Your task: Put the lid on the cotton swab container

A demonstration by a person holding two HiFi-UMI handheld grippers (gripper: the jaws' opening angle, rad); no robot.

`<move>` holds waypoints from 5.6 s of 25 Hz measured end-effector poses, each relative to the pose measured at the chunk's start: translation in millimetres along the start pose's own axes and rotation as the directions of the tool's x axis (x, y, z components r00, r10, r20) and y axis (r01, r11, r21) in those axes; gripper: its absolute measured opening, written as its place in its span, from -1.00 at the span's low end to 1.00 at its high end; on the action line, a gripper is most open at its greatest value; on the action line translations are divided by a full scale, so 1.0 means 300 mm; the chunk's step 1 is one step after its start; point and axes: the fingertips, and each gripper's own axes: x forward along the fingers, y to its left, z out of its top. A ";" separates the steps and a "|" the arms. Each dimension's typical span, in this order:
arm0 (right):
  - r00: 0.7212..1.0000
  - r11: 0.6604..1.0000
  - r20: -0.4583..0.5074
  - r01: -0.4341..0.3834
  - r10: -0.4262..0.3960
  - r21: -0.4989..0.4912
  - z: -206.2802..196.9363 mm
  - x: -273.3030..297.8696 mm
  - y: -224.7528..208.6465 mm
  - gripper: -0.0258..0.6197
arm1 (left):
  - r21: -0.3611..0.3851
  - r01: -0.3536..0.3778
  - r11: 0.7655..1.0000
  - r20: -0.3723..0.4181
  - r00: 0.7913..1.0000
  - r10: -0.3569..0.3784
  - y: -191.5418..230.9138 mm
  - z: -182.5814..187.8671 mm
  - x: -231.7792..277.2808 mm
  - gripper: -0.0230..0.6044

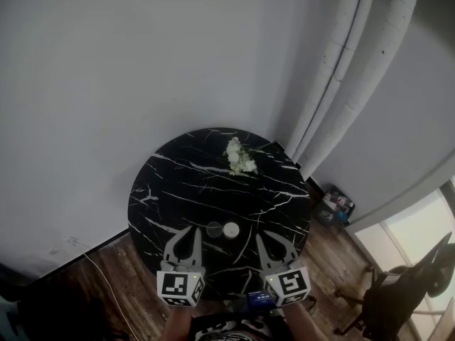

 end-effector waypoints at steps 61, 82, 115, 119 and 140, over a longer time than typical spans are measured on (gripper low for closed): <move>0.874 0.960 -0.401 -0.270 0.276 0.071 -0.562 0.275 0.017 -0.85 | -0.162 -0.014 0.987 -0.322 0.946 -0.040 0.066 -0.568 0.171 -0.87; 0.864 0.941 -0.373 -0.307 0.338 0.140 -0.574 0.306 0.035 -0.85 | -0.270 0.001 0.963 -0.369 0.924 -0.105 0.032 -0.651 0.211 -0.49; 0.854 0.941 -0.402 -0.333 0.331 0.067 -0.568 0.319 0.058 -0.85 | -0.319 0.047 0.947 -0.336 0.928 -0.159 0.011 -0.618 0.236 -0.48; 0.855 0.941 -0.400 -0.329 0.330 0.073 -0.569 0.319 0.056 -0.85 | -0.322 0.043 0.946 -0.332 0.930 -0.156 0.009 -0.611 0.239 -0.48; 0.859 0.945 -0.397 -0.319 0.322 0.076 -0.568 0.328 0.064 -0.86 | -0.329 0.082 0.941 -0.283 0.942 -0.181 -0.008 -0.554 0.241 -0.48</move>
